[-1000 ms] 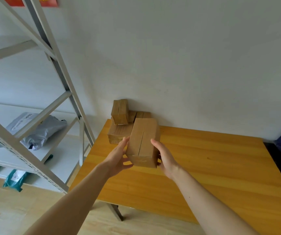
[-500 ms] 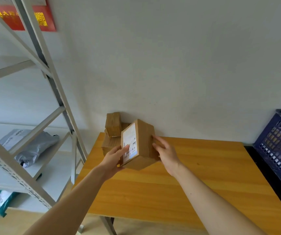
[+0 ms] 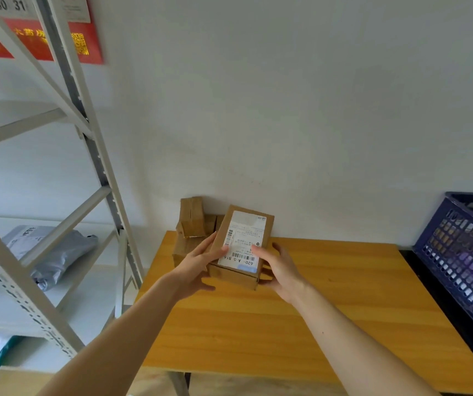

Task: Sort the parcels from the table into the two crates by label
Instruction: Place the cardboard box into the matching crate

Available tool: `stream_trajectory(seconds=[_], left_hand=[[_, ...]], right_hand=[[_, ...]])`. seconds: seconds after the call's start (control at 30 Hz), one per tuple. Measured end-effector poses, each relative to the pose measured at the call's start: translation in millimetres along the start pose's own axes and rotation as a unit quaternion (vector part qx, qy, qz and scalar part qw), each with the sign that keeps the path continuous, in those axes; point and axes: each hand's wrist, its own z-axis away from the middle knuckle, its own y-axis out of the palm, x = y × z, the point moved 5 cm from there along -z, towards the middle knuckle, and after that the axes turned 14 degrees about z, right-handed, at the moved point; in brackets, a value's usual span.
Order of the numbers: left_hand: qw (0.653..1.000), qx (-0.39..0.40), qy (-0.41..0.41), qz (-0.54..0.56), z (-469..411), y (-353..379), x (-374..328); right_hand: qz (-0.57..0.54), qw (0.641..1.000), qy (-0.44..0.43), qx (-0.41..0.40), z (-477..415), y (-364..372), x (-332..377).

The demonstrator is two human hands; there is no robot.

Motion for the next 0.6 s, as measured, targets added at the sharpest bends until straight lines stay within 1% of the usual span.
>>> stream_trajectory(seconds=[0.07,0.1,0.13,0.17,0.2,0.23,0.27,0.33,0.37,0.43,0.5,0.57,0.6], left_hand=[[1.000,-0.022,-0.008,0.005,-2,-5,5],[0.999,-0.034,-0.004,-0.002,-4,-8,6],[0.998,-0.046,0.007,-0.029,-5,-11,5],[0.995,-0.057,0.022,-0.082,-7,-13,3],[0.985,-0.067,0.039,-0.154,-9,-14,0],[0.967,-0.075,0.059,-0.237,-11,-14,-4],[0.940,-0.080,0.081,-0.321,-11,-13,-7],[0.866,-0.069,0.130,-0.478,-9,-3,-12],[0.828,-0.056,0.151,-0.536,-6,4,-13],[0.766,-0.023,0.182,-0.616,-3,18,-14],[0.719,0.007,0.201,-0.665,-3,28,-15],[0.688,0.031,0.215,-0.692,-4,35,-16],[0.682,0.038,0.218,-0.697,-5,36,-17]], right_hand=[[0.021,1.000,0.000,0.001,1,-1,-1],[0.061,0.998,-0.004,-0.005,1,-3,-2],[0.125,0.992,-0.017,-0.022,1,-6,-1],[0.202,0.977,-0.040,-0.048,0,-9,1],[0.283,0.953,-0.076,-0.077,1,-12,6],[0.360,0.920,-0.120,-0.100,1,-11,11],[0.426,0.883,-0.166,-0.108,3,-8,16],[0.519,0.818,-0.232,-0.086,7,4,22],[0.551,0.796,-0.245,-0.059,10,10,24],[0.601,0.763,-0.238,-0.003,15,21,24],[0.631,0.740,-0.229,0.036,18,26,23],[0.640,0.733,-0.224,0.050,19,27,21],[0.640,0.735,-0.218,0.053,19,26,20]])
